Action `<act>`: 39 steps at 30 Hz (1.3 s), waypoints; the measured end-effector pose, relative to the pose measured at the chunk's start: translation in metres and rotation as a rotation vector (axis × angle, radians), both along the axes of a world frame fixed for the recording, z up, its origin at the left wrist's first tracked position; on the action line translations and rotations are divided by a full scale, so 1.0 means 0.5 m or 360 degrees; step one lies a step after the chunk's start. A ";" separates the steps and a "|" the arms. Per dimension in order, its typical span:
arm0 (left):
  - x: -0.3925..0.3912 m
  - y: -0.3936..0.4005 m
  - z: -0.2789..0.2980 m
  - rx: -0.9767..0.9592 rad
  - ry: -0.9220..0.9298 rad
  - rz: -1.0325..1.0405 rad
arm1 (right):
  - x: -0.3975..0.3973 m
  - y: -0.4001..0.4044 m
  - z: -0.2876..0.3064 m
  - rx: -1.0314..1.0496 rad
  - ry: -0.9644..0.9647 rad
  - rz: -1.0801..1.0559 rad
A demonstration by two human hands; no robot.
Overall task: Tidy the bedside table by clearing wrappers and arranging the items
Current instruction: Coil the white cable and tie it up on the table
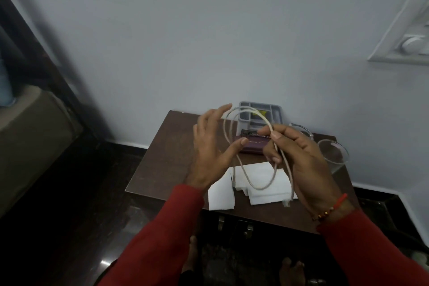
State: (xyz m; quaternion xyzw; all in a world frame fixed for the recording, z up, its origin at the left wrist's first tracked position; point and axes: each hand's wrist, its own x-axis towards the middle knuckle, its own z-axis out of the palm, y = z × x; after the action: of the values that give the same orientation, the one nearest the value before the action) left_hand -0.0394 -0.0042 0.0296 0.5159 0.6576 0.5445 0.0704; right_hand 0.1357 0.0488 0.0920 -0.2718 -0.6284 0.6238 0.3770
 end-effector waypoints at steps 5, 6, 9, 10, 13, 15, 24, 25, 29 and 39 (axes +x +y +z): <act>0.002 0.004 -0.017 -0.0113 0.0122 0.0090 | 0.017 0.006 0.031 -0.0187 0.0309 0.0233; 0.001 0.004 -0.017 -0.0108 -0.0034 0.0018 | 0.020 0.007 0.033 -0.0189 0.0330 0.0220; 0.001 0.001 -0.003 -0.0226 -0.0591 -0.0119 | 0.027 0.020 0.028 -0.0181 0.0346 0.0057; -0.001 0.000 0.002 -0.0288 -0.0680 -0.0126 | 0.029 0.027 0.026 -0.0141 0.0333 -0.0035; -0.003 -0.003 0.017 -0.0353 -0.0960 -0.0197 | 0.030 0.051 0.023 0.0029 0.0176 -0.0365; -0.007 -0.005 0.028 -0.0332 -0.1090 -0.0197 | 0.032 0.064 0.018 0.0113 0.0031 -0.0528; -0.028 -0.015 0.053 -0.0335 -0.1459 -0.0541 | 0.032 0.063 -0.005 0.0165 -0.0262 -0.0362; -0.027 -0.018 0.055 -0.0355 -0.1405 -0.0608 | 0.032 0.064 -0.008 0.0221 -0.0312 -0.0409; -0.039 -0.034 0.070 -0.0345 -0.1785 -0.1074 | 0.036 0.077 -0.020 0.0531 -0.0665 -0.0622; -0.087 -0.053 0.174 0.0680 -0.2107 -0.1448 | 0.031 0.056 -0.044 0.0884 -0.1308 0.0203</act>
State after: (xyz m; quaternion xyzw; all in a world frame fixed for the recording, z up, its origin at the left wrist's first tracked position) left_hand -0.0829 -0.0306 0.1163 0.3066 0.0899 0.7669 0.5566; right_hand 0.1510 0.0769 0.0700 -0.3456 -0.8827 0.2960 0.1176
